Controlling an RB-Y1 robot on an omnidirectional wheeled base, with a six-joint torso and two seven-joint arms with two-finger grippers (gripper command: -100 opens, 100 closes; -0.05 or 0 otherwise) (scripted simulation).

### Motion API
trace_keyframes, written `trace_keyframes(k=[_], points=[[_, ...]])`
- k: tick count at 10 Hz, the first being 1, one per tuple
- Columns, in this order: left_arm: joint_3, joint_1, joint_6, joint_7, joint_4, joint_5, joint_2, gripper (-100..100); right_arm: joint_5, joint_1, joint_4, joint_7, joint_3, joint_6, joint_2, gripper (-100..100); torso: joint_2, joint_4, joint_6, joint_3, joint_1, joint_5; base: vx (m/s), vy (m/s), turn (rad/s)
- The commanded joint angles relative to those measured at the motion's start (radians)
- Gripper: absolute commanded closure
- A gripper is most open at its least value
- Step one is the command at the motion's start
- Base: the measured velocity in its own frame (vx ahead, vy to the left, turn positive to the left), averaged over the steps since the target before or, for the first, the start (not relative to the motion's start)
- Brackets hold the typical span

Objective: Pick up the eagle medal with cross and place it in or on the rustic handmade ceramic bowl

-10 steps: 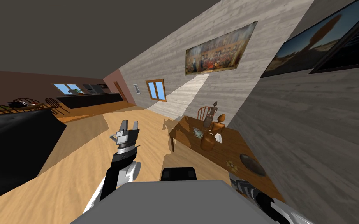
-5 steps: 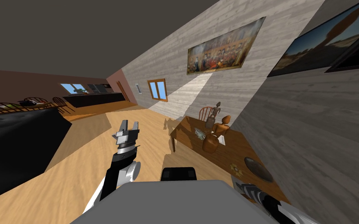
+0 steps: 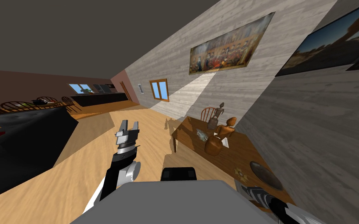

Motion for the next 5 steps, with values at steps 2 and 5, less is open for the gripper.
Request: trace_keyframes(k=[2, 5], points=[[0.000, 0.000, 0.000, 0.000, 0.000, 0.000, 0.000, 0, 0.009, -0.021, 0.059, 0.020, 0.004, -0.013, -0.004, -100, 0.001, 0.000, 0.000, 0.000, -0.001, 0.000, 0.018, 0.017, 0.056], [0.000, 0.000, 0.000, 0.000, 0.000, 0.000, 0.000, 0, 0.008, -0.038, 0.070, 0.029, -0.002, 0.002, 0.032, -100, 0.001, 0.000, 0.000, 0.001, -0.001, 0.000, 0.002, -0.012, 0.030]])
